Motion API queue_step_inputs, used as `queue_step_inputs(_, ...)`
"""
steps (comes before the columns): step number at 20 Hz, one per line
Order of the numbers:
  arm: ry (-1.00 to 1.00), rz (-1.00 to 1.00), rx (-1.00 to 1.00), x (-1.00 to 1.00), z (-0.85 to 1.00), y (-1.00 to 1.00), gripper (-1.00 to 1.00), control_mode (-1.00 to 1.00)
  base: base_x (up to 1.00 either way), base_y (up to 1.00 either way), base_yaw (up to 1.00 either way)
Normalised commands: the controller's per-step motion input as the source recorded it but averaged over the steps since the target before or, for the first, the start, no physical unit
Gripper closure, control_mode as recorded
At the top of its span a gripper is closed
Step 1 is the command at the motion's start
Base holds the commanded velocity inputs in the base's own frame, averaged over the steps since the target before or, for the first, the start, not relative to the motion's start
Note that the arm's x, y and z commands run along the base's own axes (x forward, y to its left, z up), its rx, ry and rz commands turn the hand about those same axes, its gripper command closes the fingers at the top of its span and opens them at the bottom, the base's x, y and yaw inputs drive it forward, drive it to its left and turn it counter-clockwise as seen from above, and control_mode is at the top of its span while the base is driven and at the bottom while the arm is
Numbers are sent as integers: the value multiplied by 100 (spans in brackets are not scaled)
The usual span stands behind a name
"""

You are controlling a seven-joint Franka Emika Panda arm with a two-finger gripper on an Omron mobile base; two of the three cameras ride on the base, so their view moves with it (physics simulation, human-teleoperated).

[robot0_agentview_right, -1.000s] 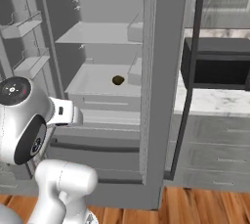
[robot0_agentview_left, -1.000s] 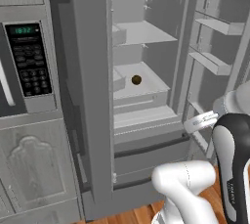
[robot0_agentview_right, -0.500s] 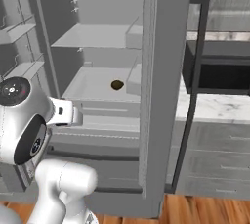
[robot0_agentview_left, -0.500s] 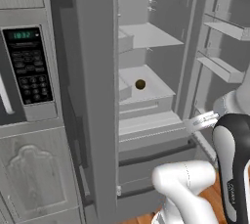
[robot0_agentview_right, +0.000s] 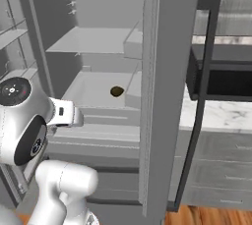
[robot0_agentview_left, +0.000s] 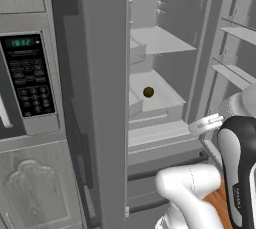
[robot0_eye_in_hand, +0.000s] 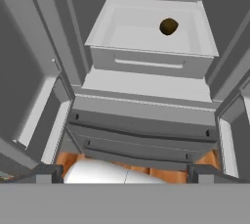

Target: Take the cheese, steak, and avocado from the fridge and place them on the plate on the dining counter to create an appetizer plate.

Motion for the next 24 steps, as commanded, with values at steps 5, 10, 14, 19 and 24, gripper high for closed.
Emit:
queue_step_inputs(5, 0, 0, 0, 0, 0, 0, -100, 100, 37, -9, 0)
queue_step_inputs(10, 0, 0, 0, 0, 0, 0, -100, 100, 44, -7, 0)
queue_step_inputs(14, 0, 0, 0, 0, 0, 0, -100, 100, 53, -1, 0)
queue_step_inputs(19, 0, 0, 0, 0, 0, 0, -100, 100, 45, -1, 0)
queue_step_inputs(24, 2, 0, 0, 11, -18, -1, -100, -100, 8, -1, 0)
